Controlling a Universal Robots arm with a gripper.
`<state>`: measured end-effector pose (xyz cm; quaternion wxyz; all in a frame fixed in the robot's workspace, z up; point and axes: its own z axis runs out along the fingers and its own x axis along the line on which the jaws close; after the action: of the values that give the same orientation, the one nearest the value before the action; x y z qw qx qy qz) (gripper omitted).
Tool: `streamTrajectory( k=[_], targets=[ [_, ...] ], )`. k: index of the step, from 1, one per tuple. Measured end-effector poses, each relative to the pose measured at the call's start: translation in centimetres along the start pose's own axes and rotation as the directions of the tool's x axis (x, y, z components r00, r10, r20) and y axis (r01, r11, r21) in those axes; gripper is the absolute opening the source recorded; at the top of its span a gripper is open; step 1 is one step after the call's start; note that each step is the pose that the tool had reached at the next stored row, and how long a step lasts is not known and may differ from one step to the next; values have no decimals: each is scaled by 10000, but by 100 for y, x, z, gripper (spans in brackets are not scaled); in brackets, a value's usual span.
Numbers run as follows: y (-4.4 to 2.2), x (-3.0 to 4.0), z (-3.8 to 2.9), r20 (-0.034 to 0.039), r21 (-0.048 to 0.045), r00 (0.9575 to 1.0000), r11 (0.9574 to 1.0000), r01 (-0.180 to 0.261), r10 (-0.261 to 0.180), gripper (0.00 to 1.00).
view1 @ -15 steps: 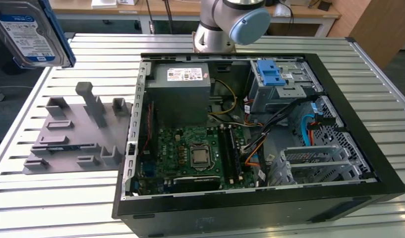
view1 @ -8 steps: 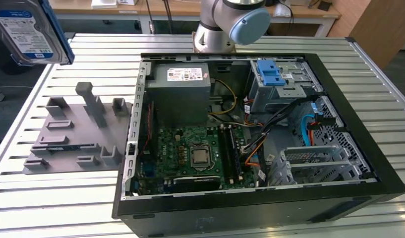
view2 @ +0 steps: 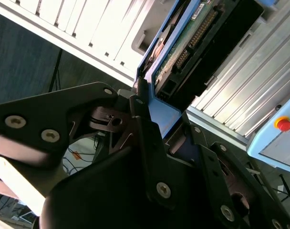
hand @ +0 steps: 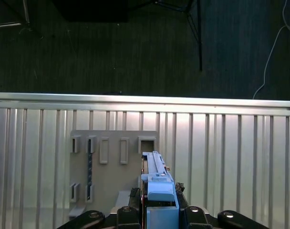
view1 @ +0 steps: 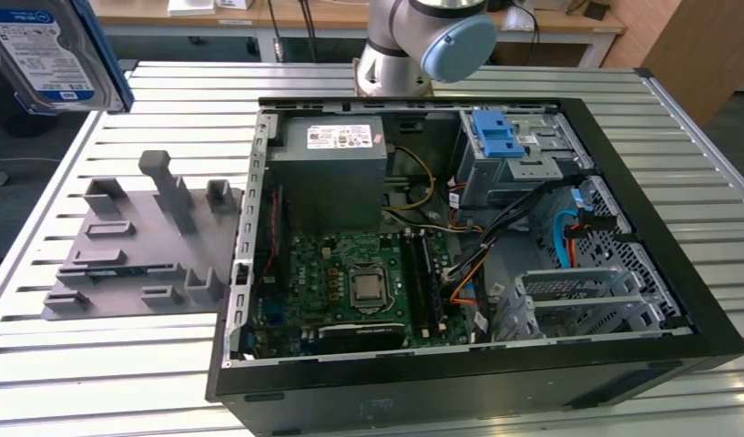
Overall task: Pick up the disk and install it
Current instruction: 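Pick up the disk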
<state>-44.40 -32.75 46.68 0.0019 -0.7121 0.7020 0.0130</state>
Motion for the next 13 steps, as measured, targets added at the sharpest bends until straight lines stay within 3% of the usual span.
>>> streamTrajectory(
  k=[13],
  targets=[
    [2, -3, -144, 0, 7, 10000, 10000, 0, 0, 36]
  ],
)
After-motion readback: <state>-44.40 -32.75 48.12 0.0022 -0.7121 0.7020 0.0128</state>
